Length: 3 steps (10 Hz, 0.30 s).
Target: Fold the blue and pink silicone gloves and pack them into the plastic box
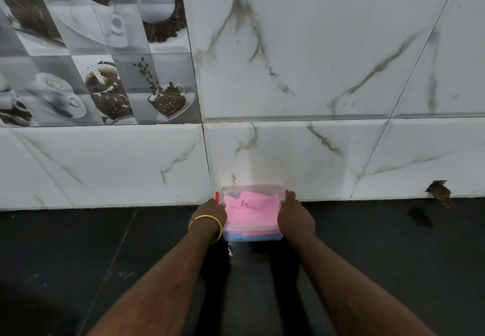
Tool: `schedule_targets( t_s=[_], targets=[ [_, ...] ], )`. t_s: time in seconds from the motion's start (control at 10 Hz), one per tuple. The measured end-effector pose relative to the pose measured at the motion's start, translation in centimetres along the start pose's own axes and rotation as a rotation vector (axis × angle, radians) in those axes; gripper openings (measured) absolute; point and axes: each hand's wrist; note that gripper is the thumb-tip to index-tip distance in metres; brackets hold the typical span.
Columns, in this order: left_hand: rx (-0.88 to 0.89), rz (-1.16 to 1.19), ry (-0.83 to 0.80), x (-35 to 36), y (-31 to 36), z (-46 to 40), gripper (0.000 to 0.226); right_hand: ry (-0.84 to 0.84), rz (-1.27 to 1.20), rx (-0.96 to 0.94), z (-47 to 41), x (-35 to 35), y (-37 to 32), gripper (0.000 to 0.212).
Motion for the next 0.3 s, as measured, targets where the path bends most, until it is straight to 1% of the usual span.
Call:
schedule_targets(
  t_s=[0.1,0.2,0.3],
  targets=[
    [-0.010,-0.078,0.026,-0.6,0.1,1.3,0.057,-0.044,0.156,-0.015,0.6,-1.5,0.1,0.043],
    [0.059,-0.168,0.187,-1.8,0.6,2.5,0.073,0.080,0.372,-0.088,0.7,-2.4,0.8,0.063],
    [0.260,-0.263,0.329,-3.1,1.7,3.5,0.082,0.230,0.402,-0.159,0.9,-3.6,1.1,0.073]
  ],
)
Point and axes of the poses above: each hand's wrist, its own z-axis away from the middle knuckle, its own x-axis out of the palm, y = z × x, and after that the axes turned 11 degrees about z, right-handed
